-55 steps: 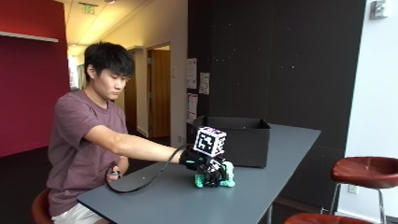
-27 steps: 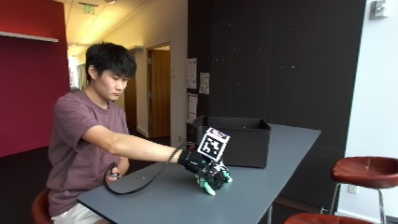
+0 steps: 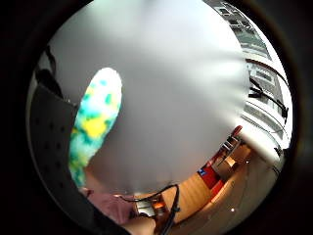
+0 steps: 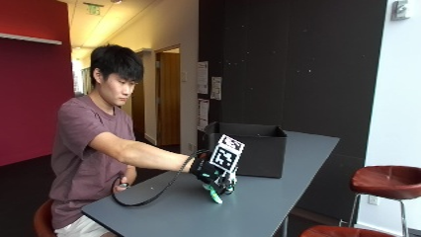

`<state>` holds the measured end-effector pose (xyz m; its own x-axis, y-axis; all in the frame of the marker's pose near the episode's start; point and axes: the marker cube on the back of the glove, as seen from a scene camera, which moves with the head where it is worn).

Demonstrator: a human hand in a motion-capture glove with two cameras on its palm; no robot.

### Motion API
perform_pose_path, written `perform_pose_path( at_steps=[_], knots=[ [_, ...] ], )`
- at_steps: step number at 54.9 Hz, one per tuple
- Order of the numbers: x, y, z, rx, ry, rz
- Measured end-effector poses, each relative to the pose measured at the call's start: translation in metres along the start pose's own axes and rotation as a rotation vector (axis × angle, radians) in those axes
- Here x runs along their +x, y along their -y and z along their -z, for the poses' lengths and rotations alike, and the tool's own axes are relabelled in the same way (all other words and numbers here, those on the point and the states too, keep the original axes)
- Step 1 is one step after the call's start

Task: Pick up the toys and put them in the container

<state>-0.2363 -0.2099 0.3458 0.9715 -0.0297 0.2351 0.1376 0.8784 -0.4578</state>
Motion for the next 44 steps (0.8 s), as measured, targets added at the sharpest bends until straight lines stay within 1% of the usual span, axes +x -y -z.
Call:
perform_pose_path(
  at_steps=[3,11,18,21,23,26,30,36,42,44],
  knots=[
    [0.000,-0.005,0.010,0.055,-0.037,0.013],
    [-0.008,-0.026,0.056,0.148,-0.026,0.057],
    [-0.020,-0.059,0.128,0.214,-0.052,0.117],
    [-0.026,-0.076,0.157,0.255,-0.120,0.203],
    [-0.036,-0.087,0.173,0.274,-0.105,0.250],
    [-0.056,-0.100,0.197,0.302,-0.054,0.241],
    [-0.076,-0.119,0.227,0.343,-0.115,0.364],
    [-0.122,-0.136,0.253,0.373,-0.059,0.347],
    [-0.180,-0.150,0.267,0.411,-0.135,0.354],
    [-0.200,-0.153,0.268,0.422,-0.147,0.382]
  ],
)
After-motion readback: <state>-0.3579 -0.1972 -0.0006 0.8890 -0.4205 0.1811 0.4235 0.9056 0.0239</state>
